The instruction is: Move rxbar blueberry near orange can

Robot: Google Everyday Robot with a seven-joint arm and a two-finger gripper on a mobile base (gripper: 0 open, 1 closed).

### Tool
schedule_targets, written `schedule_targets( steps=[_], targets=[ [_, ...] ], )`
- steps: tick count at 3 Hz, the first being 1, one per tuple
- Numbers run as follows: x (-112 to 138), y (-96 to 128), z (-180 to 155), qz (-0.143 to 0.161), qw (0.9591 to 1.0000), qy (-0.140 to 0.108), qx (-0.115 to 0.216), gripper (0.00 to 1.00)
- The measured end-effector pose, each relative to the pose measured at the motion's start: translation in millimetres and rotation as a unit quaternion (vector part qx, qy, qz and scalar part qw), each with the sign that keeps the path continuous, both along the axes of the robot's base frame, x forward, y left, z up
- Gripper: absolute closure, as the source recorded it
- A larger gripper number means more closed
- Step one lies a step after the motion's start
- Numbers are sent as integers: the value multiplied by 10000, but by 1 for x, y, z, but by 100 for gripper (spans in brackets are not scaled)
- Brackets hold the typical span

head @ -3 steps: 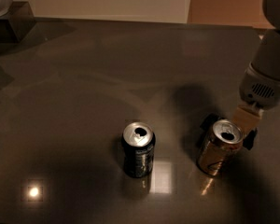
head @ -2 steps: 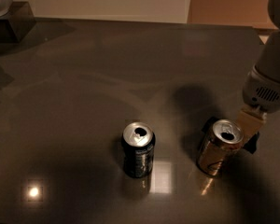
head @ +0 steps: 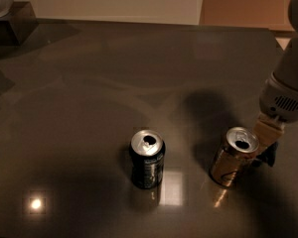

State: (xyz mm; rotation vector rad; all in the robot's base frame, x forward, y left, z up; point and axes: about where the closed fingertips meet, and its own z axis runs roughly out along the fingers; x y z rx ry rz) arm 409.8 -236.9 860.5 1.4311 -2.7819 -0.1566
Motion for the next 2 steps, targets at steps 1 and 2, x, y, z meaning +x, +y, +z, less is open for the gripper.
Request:
schedule_targets(
  steps=[1,2],
  targets=[
    [3,1,-1,-3,10000,-65,13,0],
    [3,1,-1,-3,10000,-66,13,0]
  ],
)
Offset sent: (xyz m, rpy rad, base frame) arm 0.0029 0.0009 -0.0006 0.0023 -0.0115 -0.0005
